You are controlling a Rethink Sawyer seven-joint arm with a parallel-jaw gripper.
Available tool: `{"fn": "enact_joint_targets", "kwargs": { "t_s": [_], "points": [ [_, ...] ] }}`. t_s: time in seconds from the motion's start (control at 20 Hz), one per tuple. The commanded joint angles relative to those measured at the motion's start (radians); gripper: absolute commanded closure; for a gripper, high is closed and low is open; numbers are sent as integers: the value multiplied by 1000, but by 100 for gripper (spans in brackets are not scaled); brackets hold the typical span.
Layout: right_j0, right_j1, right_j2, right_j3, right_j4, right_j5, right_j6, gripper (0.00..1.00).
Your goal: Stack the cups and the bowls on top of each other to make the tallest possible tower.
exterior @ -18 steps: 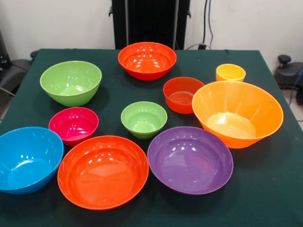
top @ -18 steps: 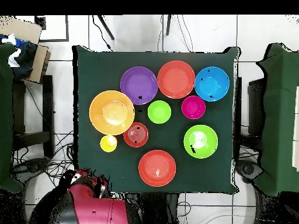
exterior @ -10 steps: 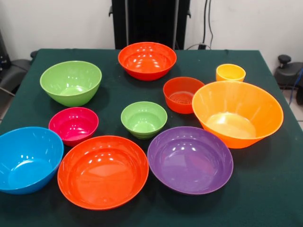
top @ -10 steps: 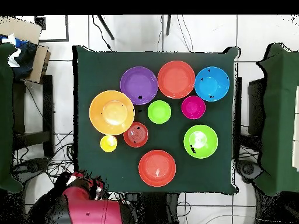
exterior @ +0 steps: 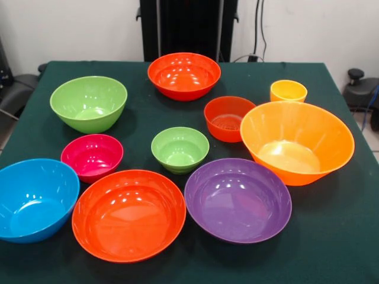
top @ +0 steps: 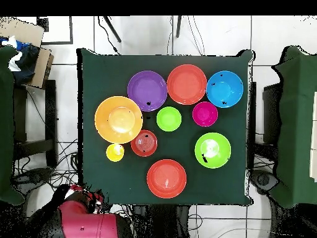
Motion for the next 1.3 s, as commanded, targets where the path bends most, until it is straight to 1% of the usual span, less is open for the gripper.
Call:
{"fn": "enact_joint_targets", "kwargs": {
  "t_s": [0.05,0.55,0.85,1.1,1.2,1.3],
  "points": [
    [51,106,-20,-46,4,-35,290,0],
    [79,187,-49,-117,-29,-56,339,0],
    [87,233,-78,-147,-47,-80,347,0],
    [80,239,-89,-149,-41,-83,319,0],
    [86,223,-94,-141,-34,-67,316,0],
    [96,192,-103,-133,-31,-29,309,0]
  ]
}}
